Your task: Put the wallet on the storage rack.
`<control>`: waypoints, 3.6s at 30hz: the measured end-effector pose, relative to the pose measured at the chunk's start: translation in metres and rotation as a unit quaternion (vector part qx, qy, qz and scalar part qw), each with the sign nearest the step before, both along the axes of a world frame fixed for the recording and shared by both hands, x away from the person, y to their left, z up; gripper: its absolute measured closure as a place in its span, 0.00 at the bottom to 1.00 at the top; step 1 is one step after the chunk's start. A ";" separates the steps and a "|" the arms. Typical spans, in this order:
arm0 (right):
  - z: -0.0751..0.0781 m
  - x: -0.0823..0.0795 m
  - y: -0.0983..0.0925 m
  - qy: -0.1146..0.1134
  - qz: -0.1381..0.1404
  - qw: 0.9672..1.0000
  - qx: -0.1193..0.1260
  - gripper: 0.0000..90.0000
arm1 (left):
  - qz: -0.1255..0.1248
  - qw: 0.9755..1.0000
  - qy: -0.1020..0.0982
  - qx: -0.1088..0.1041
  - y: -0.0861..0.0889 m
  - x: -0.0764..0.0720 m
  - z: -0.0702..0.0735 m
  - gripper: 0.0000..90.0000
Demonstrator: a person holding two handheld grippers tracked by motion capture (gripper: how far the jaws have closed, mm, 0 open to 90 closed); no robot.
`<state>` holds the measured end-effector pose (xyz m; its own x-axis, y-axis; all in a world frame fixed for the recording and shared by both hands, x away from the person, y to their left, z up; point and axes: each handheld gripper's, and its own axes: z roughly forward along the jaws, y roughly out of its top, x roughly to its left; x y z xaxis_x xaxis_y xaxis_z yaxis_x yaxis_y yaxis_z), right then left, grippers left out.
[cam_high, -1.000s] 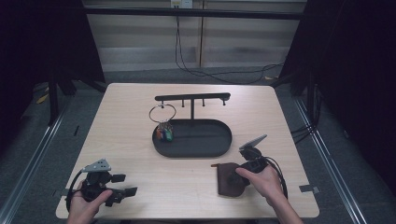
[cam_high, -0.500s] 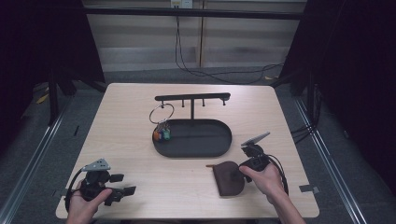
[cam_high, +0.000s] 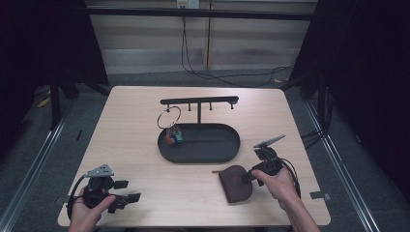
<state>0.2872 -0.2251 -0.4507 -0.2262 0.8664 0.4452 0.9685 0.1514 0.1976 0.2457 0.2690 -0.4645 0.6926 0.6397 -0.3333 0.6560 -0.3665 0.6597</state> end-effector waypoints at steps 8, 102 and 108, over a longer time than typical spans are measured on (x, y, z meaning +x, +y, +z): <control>0.015 -0.001 -0.002 -0.013 0.006 1.000 -0.001 0.91 | -0.001 1.000 0.002 -0.003 0.000 0.000 0.000 0.25; 0.114 0.071 0.035 -0.043 -0.017 0.979 -0.198 0.92 | -0.010 1.000 -0.020 -0.021 -0.001 -0.003 0.005 0.23; 0.118 0.084 0.036 -0.042 -0.028 0.977 -0.207 0.92 | -0.008 1.000 -0.020 -0.020 -0.002 -0.002 0.005 0.23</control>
